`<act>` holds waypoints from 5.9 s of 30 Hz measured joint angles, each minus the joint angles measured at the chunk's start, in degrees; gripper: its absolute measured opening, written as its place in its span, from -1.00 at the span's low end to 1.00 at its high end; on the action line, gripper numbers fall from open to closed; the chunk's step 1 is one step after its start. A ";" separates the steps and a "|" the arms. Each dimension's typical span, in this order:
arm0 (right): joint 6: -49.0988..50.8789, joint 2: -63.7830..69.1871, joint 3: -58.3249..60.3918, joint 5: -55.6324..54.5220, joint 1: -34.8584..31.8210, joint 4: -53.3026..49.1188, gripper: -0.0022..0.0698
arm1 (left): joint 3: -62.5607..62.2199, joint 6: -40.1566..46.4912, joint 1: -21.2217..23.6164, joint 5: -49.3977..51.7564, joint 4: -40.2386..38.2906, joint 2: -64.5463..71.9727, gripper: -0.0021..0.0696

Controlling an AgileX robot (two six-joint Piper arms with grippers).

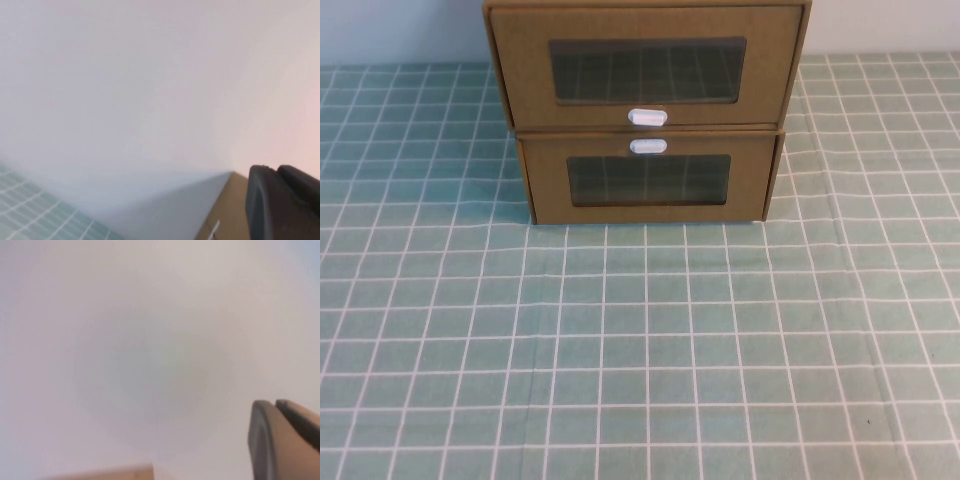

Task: Open the shoe box
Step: 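Pull the top drawer of the cardboard box fully open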

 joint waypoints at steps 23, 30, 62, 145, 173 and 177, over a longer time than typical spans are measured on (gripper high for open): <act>15.47 -0.06 -15.43 -10.88 0.14 -7.13 -0.98 | -11.71 -10.24 0.00 -19.21 0.54 0.20 -0.95; 28.40 10.08 -35.57 10.61 0.14 -13.79 -0.98 | -37.07 -0.95 0.00 -4.48 3.87 18.12 -0.95; 7.26 73.64 -68.87 67.06 3.87 -32.72 -0.98 | -104.60 48.69 -4.16 68.13 -28.07 93.39 -0.95; 27.68 117.09 -89.11 62.37 40.12 -94.08 -0.89 | -131.06 23.44 -13.34 78.88 -15.31 122.22 -0.95; 41.00 96.93 -60.29 73.63 56.51 -94.66 -0.81 | -131.06 24.55 -13.34 79.51 -15.48 122.22 -0.95; 40.32 96.93 -63.60 73.76 56.51 -82.94 -0.50 | -131.06 24.99 -13.34 79.54 -15.87 122.22 -0.95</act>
